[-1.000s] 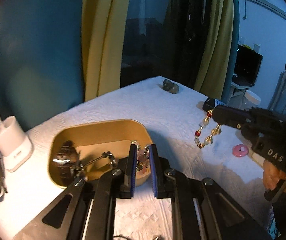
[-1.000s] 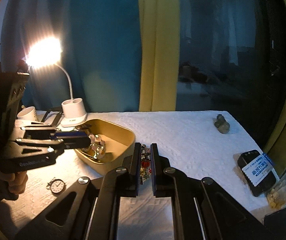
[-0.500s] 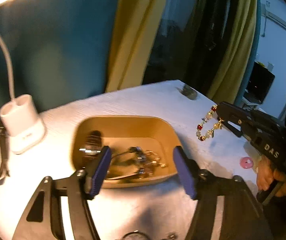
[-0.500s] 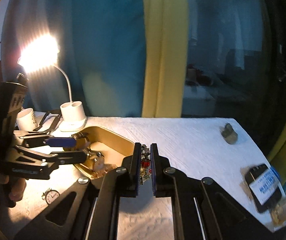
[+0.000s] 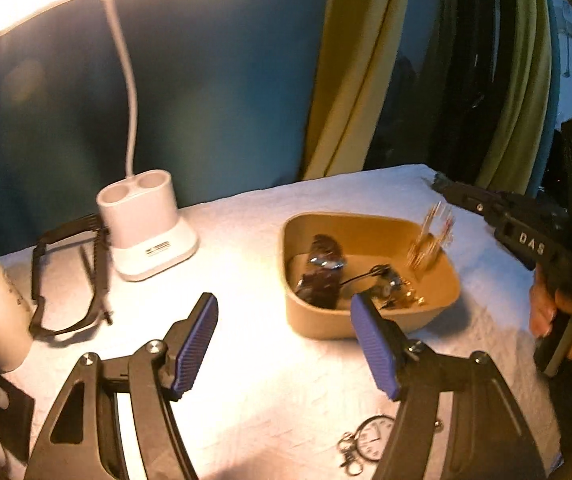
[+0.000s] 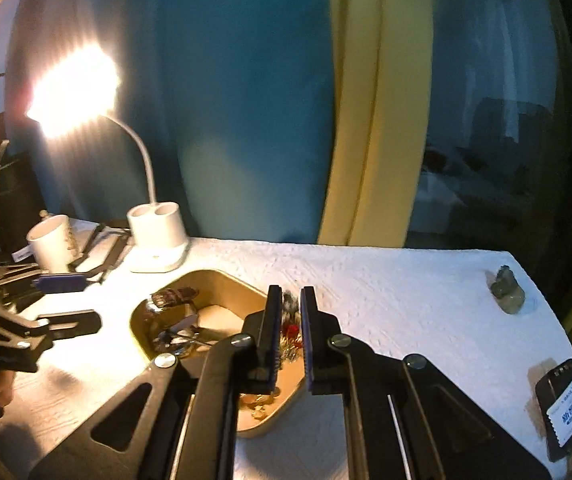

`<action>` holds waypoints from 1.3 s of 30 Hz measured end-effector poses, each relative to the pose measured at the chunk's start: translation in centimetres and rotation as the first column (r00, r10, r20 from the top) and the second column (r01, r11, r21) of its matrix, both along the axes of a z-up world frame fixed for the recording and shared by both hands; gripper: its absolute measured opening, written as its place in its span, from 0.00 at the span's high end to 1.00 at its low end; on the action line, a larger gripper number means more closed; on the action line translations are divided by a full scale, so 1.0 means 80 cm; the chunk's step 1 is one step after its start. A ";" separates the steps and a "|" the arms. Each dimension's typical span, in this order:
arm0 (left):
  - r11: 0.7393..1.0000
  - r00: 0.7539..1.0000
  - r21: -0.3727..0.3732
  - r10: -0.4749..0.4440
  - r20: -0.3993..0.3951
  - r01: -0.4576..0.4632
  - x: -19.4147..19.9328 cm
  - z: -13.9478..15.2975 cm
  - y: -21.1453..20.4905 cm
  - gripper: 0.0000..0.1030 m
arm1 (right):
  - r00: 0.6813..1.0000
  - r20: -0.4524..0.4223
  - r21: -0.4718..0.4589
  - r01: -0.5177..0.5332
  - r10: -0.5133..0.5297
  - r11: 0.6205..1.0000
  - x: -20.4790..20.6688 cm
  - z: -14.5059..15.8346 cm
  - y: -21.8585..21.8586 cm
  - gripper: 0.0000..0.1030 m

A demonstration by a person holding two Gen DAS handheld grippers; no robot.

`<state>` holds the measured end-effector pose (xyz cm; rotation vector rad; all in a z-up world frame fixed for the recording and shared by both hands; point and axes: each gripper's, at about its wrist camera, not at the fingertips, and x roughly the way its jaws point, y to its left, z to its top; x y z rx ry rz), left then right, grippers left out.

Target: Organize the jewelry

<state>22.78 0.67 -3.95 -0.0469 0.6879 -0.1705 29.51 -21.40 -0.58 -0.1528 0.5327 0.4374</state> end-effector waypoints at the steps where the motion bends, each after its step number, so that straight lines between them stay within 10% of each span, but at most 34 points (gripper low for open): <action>1: 1.000 1.000 -0.007 0.002 -0.001 -0.002 -0.002 0.000 0.005 0.33 | 1.000 -0.001 -0.003 0.010 -0.010 1.000 0.001 0.000 0.000 0.86; 4: 0.999 1.000 -0.049 0.004 -0.005 -0.004 -0.005 -0.002 0.008 0.33 | 1.000 0.002 0.004 0.023 -0.023 1.000 0.001 0.003 -0.002 0.62; 39: 0.997 0.999 -0.068 0.026 -0.024 -0.027 -0.141 -0.019 0.026 0.33 | 0.977 -0.213 -0.088 -0.051 0.031 0.995 -0.168 -0.075 0.011 0.62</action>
